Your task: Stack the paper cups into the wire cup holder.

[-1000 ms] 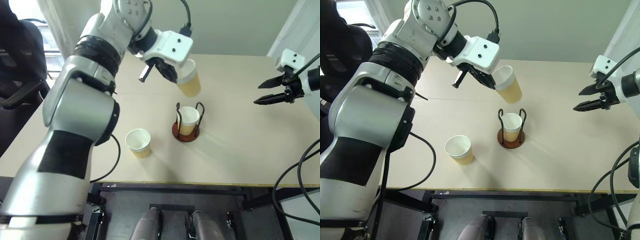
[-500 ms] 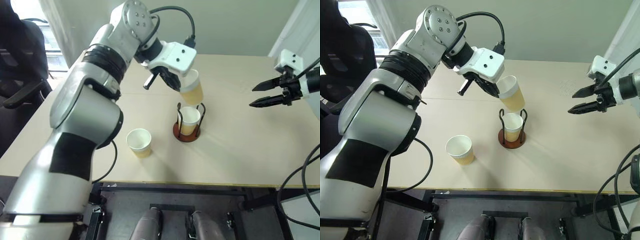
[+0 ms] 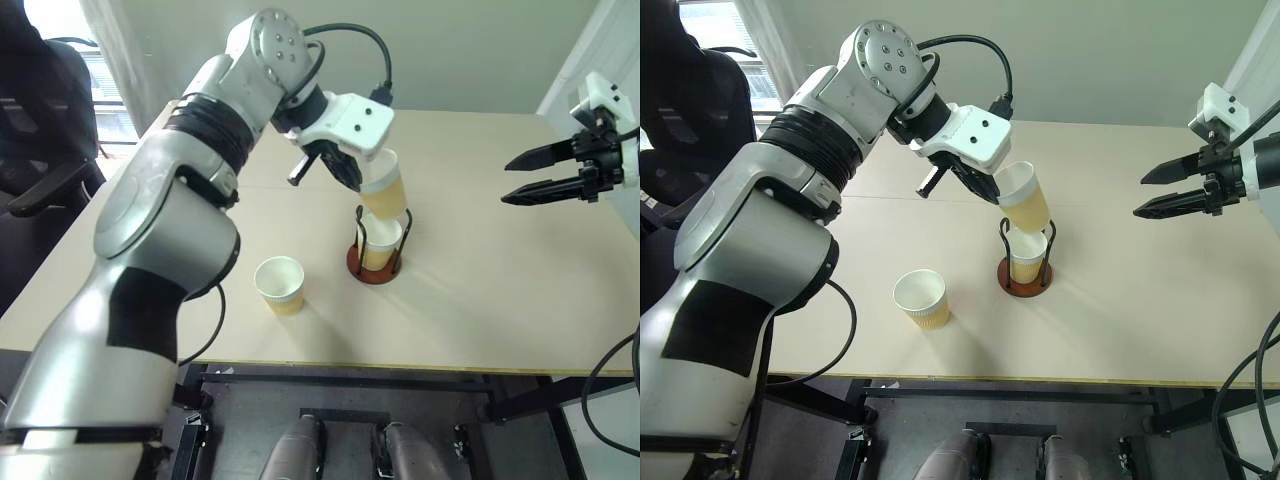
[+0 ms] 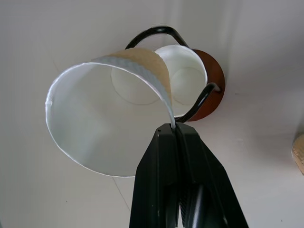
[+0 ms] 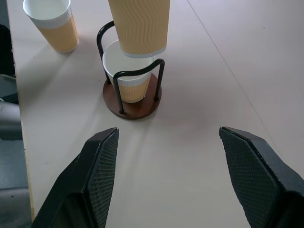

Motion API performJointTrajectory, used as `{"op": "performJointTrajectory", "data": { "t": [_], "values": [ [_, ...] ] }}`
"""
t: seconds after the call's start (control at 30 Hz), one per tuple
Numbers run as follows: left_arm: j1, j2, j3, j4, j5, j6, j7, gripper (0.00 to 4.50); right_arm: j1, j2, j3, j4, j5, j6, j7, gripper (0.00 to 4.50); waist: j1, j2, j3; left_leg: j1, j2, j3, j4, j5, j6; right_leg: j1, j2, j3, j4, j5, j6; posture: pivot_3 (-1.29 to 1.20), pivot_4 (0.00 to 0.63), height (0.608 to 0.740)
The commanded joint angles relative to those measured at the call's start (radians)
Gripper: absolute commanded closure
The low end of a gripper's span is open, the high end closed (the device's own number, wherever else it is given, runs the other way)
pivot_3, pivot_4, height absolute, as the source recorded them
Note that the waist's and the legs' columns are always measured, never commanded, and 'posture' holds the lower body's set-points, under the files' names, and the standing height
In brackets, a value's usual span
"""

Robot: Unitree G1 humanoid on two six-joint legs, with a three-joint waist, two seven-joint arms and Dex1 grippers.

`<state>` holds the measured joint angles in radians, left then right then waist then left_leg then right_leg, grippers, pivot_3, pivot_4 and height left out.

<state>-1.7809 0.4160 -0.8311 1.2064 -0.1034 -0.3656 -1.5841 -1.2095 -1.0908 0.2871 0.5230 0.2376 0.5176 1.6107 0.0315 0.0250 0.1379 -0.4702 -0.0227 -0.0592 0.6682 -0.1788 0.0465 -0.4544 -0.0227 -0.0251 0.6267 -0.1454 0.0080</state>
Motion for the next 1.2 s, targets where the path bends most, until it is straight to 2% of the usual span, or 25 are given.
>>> {"op": "performJointTrajectory", "data": {
  "t": [0.03, 0.53, 0.83, 1.2],
  "values": [
    [-0.007, 0.015, -0.027, -0.042, -0.052, 0.011, -0.03, 4.46, -0.003, -0.037, -0.004, -0.062, 0.062, 0.02, 0.004, 1.08, 0.0, 0.0, 0.0, 0.0, 0.0, 0.0, 0.0, 0.0, 0.0, 0.0, 0.0, 0.0, 0.0, 0.0, 0.0, 0.0, 0.15, 0.74],
    [-0.002, 0.041, -0.176, -0.105, -0.161, 0.021, -0.03, 4.46, 0.008, -0.056, -0.011, -0.082, 0.076, 0.032, 0.004, 1.08, 0.001, 0.0, 0.0, 0.0, 0.001, 0.002, 0.002, 0.0, 0.002, 0.001, -0.001, 0.0, 0.0, 0.0, 0.002, 0.0, 0.15, 0.74],
    [-0.001, 0.047, -0.218, -0.118, -0.195, 0.025, -0.03, 4.46, 0.011, -0.074, -0.034, -0.112, 0.148, 0.081, 0.004, 1.08, 0.001, 0.0, 0.0, 0.0, 0.0, 0.003, 0.002, 0.0, 0.002, 0.001, -0.001, 0.0, 0.0, 0.0, 0.003, 0.0, 0.15, 0.74],
    [-0.007, 0.04, -0.23, -0.091, -0.164, -0.012, -0.03, 4.46, 0.027, -0.079, -0.052, -0.112, 0.123, 0.072, 0.004, 1.08, 0.001, 0.0, 0.0, 0.0, 0.0, 0.004, 0.002, -0.001, 0.003, 0.001, -0.001, 0.001, 0.0, -0.001, 0.004, 0.0, 0.15, 0.74]
  ]
}}
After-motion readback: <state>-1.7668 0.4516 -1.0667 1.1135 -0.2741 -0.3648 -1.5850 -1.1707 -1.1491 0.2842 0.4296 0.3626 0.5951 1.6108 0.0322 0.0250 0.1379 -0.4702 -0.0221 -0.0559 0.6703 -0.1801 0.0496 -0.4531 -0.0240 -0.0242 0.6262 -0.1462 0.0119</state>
